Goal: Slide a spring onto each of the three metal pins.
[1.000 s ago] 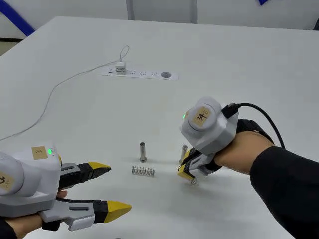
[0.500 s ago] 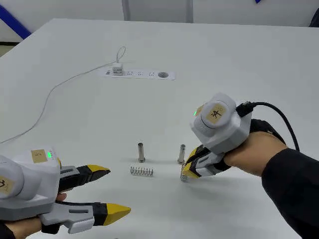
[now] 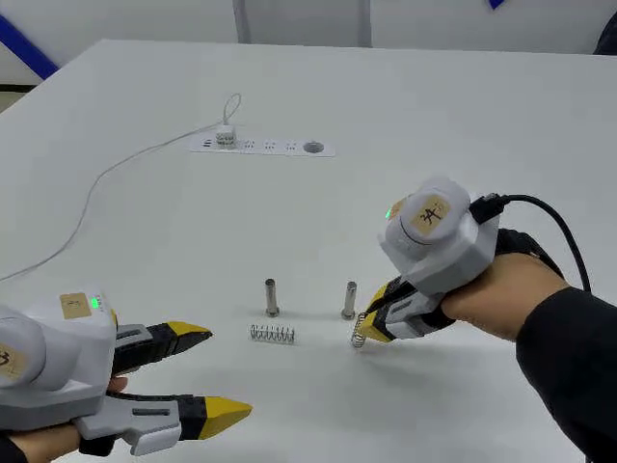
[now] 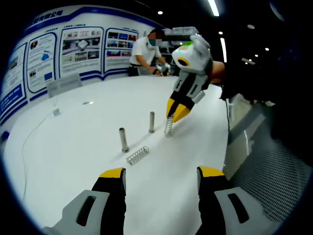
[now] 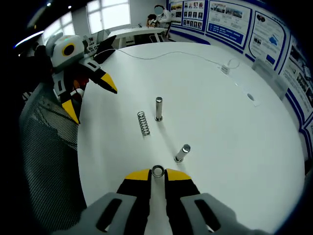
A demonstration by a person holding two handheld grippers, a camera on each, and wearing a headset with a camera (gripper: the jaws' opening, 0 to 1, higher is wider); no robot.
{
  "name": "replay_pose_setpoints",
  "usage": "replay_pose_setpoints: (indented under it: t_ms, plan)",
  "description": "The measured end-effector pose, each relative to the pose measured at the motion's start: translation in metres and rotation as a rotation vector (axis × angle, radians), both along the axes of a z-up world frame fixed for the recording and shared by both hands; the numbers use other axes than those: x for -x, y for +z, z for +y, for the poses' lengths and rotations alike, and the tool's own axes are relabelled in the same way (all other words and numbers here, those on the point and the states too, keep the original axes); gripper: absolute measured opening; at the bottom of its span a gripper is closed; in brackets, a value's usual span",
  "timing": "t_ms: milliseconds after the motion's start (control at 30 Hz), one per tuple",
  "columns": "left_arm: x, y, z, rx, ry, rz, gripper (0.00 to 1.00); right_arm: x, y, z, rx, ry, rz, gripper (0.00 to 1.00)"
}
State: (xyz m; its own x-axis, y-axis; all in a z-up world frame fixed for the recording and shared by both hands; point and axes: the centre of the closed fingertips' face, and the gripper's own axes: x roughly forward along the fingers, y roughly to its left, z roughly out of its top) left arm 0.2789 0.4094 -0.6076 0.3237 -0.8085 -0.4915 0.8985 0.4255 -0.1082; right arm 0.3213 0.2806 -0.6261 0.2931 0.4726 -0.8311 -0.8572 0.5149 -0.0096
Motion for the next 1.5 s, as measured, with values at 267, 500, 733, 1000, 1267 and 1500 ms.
replay_pose_setpoints:
  t_ms: [267,500,733,1000,1267,1500]
  plan:
    - [0.0,0.002,-0.001,0.012,0.001,-0.001,0.6,-0.001,0.009,0.001,0.008,0.004,-0.003,0.12]
    - [-0.001,0.004,0.0,0.025,0.003,-0.006,0.6,-0.001,0.018,0.003,0.004,0.004,-0.016,0.12]
    - [-0.002,0.005,0.0,0.034,0.003,-0.007,0.6,-0.009,0.04,0.0,-0.001,-0.002,-0.048,0.12]
    - [-0.002,0.006,-0.001,0.038,0.007,-0.01,0.6,-0.026,0.061,0.0,-0.002,-0.01,-0.105,0.12]
    - [-0.002,0.006,0.0,0.033,0.007,-0.011,0.6,-0.037,0.059,0.003,0.008,-0.007,-0.114,0.12]
    - [-0.003,0.005,0.001,0.03,0.013,-0.008,0.6,-0.042,0.053,0.003,0.011,-0.007,-0.101,0.12]
